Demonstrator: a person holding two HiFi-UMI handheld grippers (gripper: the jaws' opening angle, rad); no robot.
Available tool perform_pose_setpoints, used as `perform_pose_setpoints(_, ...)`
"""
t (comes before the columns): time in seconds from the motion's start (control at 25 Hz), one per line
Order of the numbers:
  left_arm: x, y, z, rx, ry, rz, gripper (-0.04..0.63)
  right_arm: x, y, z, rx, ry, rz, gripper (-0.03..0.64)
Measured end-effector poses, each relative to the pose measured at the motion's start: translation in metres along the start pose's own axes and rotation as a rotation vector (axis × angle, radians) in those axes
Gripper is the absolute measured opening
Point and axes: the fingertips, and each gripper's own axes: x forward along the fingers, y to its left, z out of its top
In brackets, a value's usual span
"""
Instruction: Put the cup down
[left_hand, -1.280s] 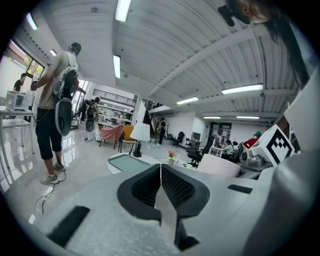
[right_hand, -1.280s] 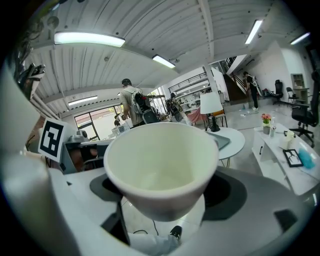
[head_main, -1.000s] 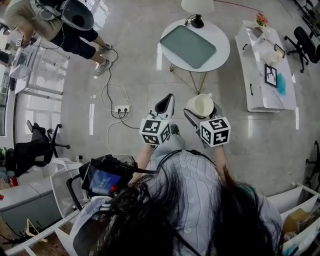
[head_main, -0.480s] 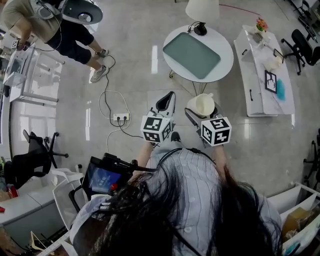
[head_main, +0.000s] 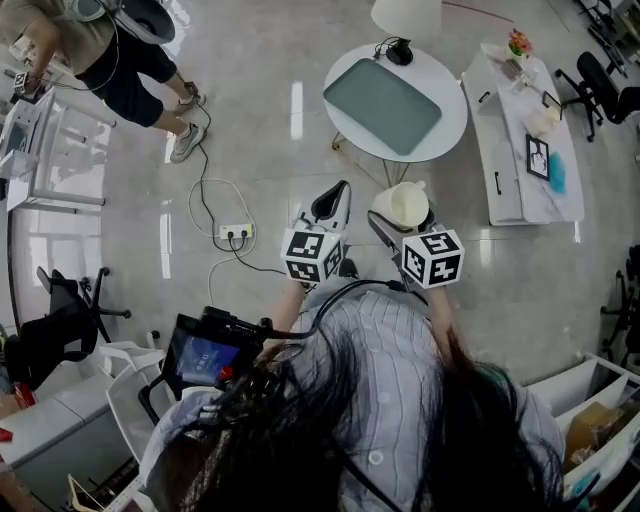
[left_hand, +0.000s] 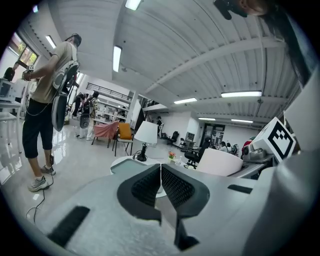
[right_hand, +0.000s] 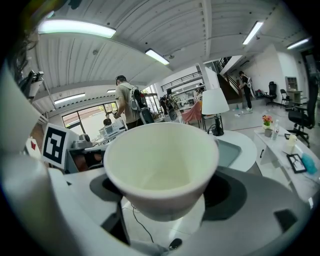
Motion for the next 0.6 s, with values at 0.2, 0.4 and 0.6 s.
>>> perform_pose_setpoints(0.2, 0.002, 0.000, -0.006, -0.007, 0.017, -0.014, 0.017, 0.006, -0.003, 0.003, 0.006, 0.007, -0.007, 0.423)
perform_pose_setpoints(0.4, 0.010, 0.009, -0.004, -0.014, 0.015, -0.002, 0.017, 0.018, -0.004, 0.005, 0.004, 0.016, 0.016, 0.423)
perform_pose_setpoints(0.6, 0.025, 0.014, 0.002, 0.002, 0.015, 0.001, 0.017, 0.033, -0.017, 0.013, 0.008, 0.019, 0.030, 0.423)
